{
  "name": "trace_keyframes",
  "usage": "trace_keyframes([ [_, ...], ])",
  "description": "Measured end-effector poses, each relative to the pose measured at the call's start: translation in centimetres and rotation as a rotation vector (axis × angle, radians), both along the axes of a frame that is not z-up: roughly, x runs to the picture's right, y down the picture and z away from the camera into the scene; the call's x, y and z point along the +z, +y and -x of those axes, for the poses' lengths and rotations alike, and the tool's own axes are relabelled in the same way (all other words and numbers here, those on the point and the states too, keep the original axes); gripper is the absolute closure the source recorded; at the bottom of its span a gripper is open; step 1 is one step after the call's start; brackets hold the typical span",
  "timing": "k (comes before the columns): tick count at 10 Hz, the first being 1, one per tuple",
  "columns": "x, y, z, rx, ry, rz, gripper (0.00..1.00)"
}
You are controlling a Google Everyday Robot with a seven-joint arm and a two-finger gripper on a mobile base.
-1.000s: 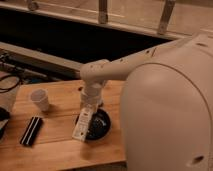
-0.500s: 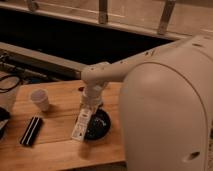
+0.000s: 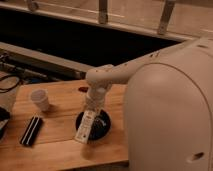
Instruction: Place the bottle in the ceramic bowl
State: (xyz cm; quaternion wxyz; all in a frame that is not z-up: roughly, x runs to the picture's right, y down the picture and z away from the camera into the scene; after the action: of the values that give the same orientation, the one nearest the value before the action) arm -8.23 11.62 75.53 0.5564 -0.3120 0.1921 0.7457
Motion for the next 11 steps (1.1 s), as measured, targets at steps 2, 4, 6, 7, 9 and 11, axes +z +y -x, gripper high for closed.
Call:
trace_keyframes([
  [2, 0.1, -0.2, 0.5, 0.001, 0.0, -0.001, 0.67],
  [4, -0.2, 0.1, -0.6, 0.0, 0.007, 0.003, 0.49],
  [6, 0.0, 0.1, 0.1, -0.006, 0.0, 0.003, 0.47],
  [7, 0.2, -0.1, 0.9, -0.007, -0.004, 0.001, 0.47],
  [9, 0.1, 0.0, 0.6, -0.008, 0.0, 0.004, 0.47],
  [11, 0.1, 0.1, 0.3, -0.011, 0.001, 0.006, 0.47],
])
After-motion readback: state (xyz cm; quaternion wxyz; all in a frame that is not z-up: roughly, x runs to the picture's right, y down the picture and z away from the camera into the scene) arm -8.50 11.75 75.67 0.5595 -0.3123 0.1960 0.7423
